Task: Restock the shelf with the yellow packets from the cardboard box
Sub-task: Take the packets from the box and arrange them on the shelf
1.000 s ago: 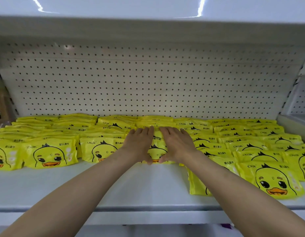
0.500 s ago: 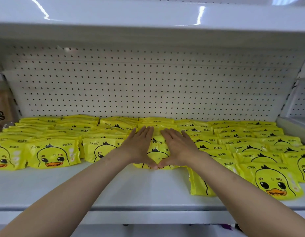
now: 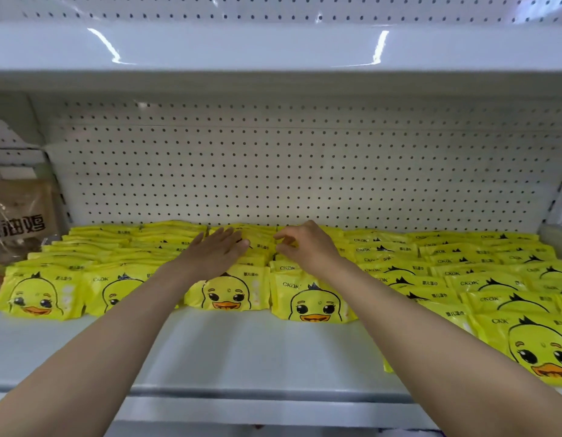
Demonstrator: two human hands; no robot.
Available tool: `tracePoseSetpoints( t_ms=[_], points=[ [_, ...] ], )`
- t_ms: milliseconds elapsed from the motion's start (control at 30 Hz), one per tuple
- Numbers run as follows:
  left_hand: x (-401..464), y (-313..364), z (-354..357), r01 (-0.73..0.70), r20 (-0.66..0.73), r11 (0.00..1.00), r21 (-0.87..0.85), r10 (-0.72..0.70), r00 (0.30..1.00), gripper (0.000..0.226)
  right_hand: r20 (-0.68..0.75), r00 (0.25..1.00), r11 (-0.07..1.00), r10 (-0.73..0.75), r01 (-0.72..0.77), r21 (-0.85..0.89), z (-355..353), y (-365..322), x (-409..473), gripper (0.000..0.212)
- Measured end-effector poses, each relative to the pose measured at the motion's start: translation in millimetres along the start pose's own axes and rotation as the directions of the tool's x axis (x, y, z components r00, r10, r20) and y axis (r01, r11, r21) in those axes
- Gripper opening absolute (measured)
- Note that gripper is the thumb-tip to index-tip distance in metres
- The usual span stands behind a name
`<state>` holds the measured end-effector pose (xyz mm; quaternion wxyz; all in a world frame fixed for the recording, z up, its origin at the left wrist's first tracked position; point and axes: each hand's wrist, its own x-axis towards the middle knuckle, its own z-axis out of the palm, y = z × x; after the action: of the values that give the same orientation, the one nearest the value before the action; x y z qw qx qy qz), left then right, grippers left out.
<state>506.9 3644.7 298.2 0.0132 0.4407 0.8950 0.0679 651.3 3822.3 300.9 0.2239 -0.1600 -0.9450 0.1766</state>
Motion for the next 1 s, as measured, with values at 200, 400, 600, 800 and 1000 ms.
tracePoseSetpoints(
  t_ms=[200,400,600,800,1000],
  points=[
    [8.6,-14.9,3.5,-0.008,-0.022,1.0,-0.014,0.008,1.0,0.065,0.007,0.998,0.997,0.064,-0.063,-0.043,27.5,-7.4,31.7,0.029],
    [8.6,-25.6,1.7,-0.009,-0.008,1.0,-0.025,0.009,1.0,0.065,0.025,0.997,0.992,0.067,-0.064,-0.106,33.1,-11.3,45.6,0.026],
    [2.1,-26.3,-4.1,0.037,-0.022,0.999,-0.015,-0.037,0.999,0.066,0.013,1.0,0.994,-0.018,0.019,-0.107,37.4,-23.7,50.8,0.033],
    [6.9,-21.2,-1.5,-0.063,0.006,0.988,-0.14,0.065,0.998,0.074,0.062,0.998,0.996,0.015,-0.01,-0.088,38.9,-18.2,50.2,0.021],
    [1.0,-4.1,-9.1,-0.075,-0.038,0.992,-0.1,0.072,0.997,0.064,0.04,0.999,0.99,0.037,-0.031,-0.135,38.5,-19.6,49.0,0.018]
  ],
)
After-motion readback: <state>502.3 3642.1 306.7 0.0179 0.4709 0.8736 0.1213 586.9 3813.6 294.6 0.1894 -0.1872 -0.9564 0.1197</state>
